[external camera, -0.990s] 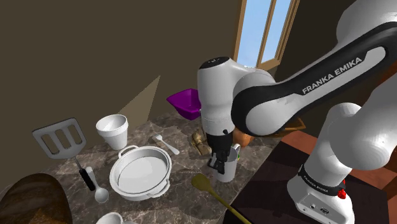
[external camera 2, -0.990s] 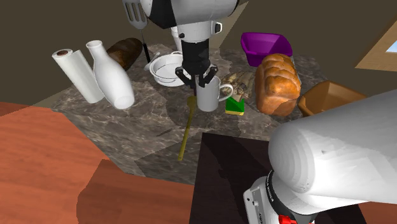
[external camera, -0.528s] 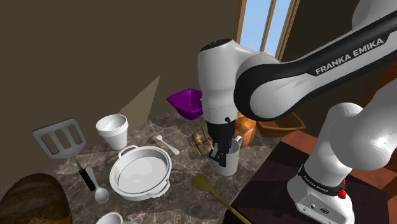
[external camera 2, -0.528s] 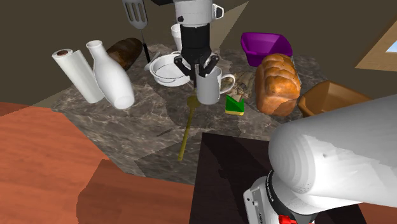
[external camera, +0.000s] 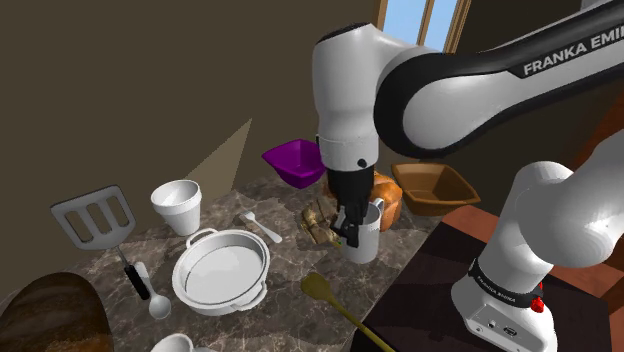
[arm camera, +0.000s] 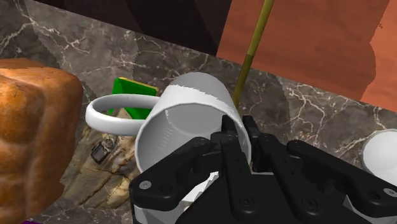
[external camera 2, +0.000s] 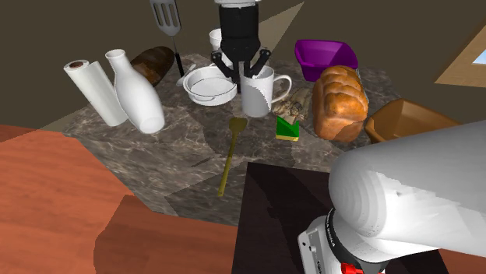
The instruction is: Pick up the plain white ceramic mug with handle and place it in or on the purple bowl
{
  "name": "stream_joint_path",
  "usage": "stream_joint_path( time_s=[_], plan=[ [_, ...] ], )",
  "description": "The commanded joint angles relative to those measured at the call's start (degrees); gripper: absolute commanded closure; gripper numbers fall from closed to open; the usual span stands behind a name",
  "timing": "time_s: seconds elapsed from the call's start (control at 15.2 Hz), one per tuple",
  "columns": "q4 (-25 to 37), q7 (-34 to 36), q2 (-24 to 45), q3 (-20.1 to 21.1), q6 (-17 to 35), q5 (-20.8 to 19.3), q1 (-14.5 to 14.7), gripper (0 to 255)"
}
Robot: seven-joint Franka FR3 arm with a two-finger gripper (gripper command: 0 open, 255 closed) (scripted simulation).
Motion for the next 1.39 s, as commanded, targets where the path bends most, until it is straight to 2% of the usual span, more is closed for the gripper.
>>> stream_joint_path(
  time_s=[0.0,0.46,0.86,1.32],
  plan=[
    [1.21,0.05,-0.58,-0.38,-1.81,-0.12,0.0,255],
    [5.26,0.16,-1.95,-1.55,-7.21,-0.64,-0.1,255],
    [9.3,-5.97,3.72,-5.98,-6.57,-5.9,-4.68,255],
    [16.98,-12.0,12.3,-10.23,-6.42,-11.42,-9.39,255]
  ],
)
